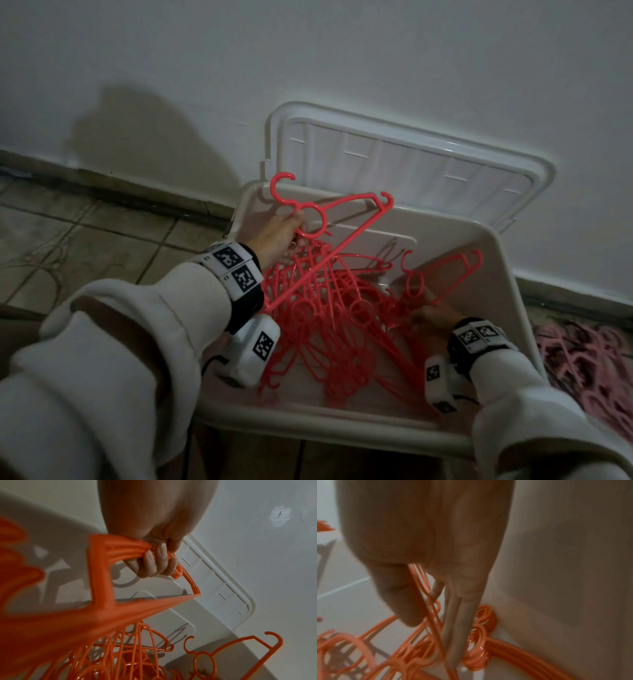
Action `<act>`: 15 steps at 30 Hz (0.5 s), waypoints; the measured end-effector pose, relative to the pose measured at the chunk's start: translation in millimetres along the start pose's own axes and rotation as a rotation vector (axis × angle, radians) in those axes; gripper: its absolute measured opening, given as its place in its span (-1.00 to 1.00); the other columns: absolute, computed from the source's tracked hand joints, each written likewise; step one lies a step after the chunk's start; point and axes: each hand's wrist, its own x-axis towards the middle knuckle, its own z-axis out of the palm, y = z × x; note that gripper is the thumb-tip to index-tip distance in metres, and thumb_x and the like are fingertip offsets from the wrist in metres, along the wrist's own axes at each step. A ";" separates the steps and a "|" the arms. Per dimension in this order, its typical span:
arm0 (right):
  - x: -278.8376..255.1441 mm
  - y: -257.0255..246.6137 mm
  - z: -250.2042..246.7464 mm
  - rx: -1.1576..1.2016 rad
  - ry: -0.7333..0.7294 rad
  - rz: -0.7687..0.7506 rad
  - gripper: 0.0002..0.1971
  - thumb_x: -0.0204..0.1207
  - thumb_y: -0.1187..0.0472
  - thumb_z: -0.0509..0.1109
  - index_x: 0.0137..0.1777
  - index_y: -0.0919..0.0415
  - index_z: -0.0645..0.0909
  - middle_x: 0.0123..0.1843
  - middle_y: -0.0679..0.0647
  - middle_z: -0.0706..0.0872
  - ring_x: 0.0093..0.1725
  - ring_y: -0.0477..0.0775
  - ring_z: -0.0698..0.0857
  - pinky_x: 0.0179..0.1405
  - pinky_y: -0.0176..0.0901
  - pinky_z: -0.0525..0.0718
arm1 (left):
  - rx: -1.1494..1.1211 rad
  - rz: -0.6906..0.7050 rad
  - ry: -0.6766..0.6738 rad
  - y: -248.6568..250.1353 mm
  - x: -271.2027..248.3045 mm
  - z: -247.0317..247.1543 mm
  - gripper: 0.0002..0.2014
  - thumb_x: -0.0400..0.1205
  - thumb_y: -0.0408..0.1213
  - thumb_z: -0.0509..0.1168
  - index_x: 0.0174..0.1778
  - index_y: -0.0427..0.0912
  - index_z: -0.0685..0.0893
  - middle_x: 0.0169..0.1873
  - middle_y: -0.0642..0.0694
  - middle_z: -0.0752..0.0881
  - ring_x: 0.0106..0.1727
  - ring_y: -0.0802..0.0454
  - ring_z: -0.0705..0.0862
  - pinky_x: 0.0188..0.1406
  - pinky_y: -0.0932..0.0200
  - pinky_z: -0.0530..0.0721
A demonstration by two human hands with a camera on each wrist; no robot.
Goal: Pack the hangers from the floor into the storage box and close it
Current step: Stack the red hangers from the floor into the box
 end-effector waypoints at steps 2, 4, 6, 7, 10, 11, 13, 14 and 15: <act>2.3 3.2 -2.1 0.030 -0.002 0.059 -0.40 0.43 0.74 0.07 0.33 0.15 0.39 -0.28 0.24 0.65 -0.57 -0.01 0.72 -0.66 -0.21 0.67 | -0.012 -0.010 0.001 -1.3 1.8 0.9 -0.65 0.77 -0.19 -0.04 -0.35 -0.14 0.39 -0.61 -0.05 0.41 -0.84 0.25 0.21 -0.81 0.51 0.13; 4.3 4.2 -3.2 -0.011 0.027 0.088 -0.43 0.45 0.70 0.11 0.34 0.15 0.40 -0.31 0.20 0.63 -0.60 -0.02 0.68 -0.69 -0.25 0.63 | -0.027 -0.017 -0.001 -1.9 3.0 2.3 -0.65 0.77 -0.19 -0.04 -0.35 -0.15 0.38 -0.61 -0.06 0.40 -0.85 0.24 0.21 -0.80 0.53 0.13; 4.8 3.4 -4.5 -0.048 0.073 0.123 -0.59 0.53 0.58 0.14 0.25 0.15 0.42 -0.49 0.13 0.61 -0.61 0.02 0.59 -0.74 -0.31 0.57 | -0.024 -0.013 -0.003 -2.2 3.2 3.5 -0.66 0.77 -0.20 -0.03 -0.34 -0.15 0.38 -0.59 -0.08 0.40 -0.85 0.24 0.21 -0.80 0.53 0.14; 3.7 3.5 -5.6 -0.054 0.083 0.156 -0.69 0.57 0.52 0.15 0.19 0.15 0.43 -0.60 0.08 0.63 -0.62 0.02 0.60 -0.73 -0.32 0.56 | -0.018 -0.009 -0.005 -2.1 2.8 4.2 -0.66 0.76 -0.21 -0.03 -0.35 -0.15 0.38 -0.61 -0.07 0.41 -0.85 0.24 0.21 -0.80 0.53 0.14; 3.1 3.8 -9.8 -0.024 0.040 0.227 -0.87 0.63 0.41 0.16 0.05 0.22 0.48 -0.67 0.02 0.66 -0.67 -0.07 0.66 -0.71 -0.35 0.60 | 0.006 -0.012 -0.001 -3.9 3.6 5.3 -0.65 0.76 -0.19 -0.01 -0.35 -0.14 0.40 -0.72 0.03 0.44 -0.84 0.24 0.22 -0.81 0.51 0.14; 4.3 4.2 -12.8 -0.018 0.037 0.226 -0.88 0.62 0.43 0.18 0.03 0.28 0.52 -0.64 0.02 0.69 -0.66 -0.10 0.67 -0.68 -0.34 0.63 | 0.012 -0.014 -0.005 -4.3 3.8 5.6 -0.65 0.76 -0.18 -0.01 -0.35 -0.13 0.40 -0.72 0.04 0.44 -0.83 0.24 0.22 -0.81 0.50 0.15; 6.6 5.8 -16.8 -0.012 0.013 0.218 -0.87 0.60 0.47 0.20 0.04 0.36 0.55 -0.55 0.04 0.74 -0.59 -0.08 0.71 -0.59 -0.28 0.70 | 0.013 -0.014 -0.018 -5.1 4.4 6.5 -0.65 0.76 -0.18 -0.03 -0.35 -0.13 0.39 -0.69 0.01 0.44 -0.84 0.24 0.22 -0.81 0.50 0.14; 5.5 5.7 -17.9 0.000 0.001 0.223 -0.88 0.60 0.48 0.18 -0.01 0.35 0.54 -0.52 0.09 0.75 -0.59 -0.05 0.72 -0.61 -0.27 0.69 | 0.013 -0.015 -0.021 -5.1 4.6 6.7 -0.65 0.76 -0.18 -0.03 -0.35 -0.13 0.38 -0.69 0.01 0.44 -0.84 0.24 0.21 -0.80 0.51 0.14; 1.8 4.6 -17.8 0.000 0.000 0.228 -0.89 0.62 0.47 0.16 -0.03 0.34 0.51 -0.47 0.15 0.76 -0.61 -0.02 0.72 -0.65 -0.27 0.67 | 0.013 -0.017 -0.020 -5.4 5.0 6.7 -0.66 0.76 -0.18 -0.03 -0.35 -0.13 0.38 -0.72 0.03 0.44 -0.84 0.24 0.21 -0.80 0.51 0.13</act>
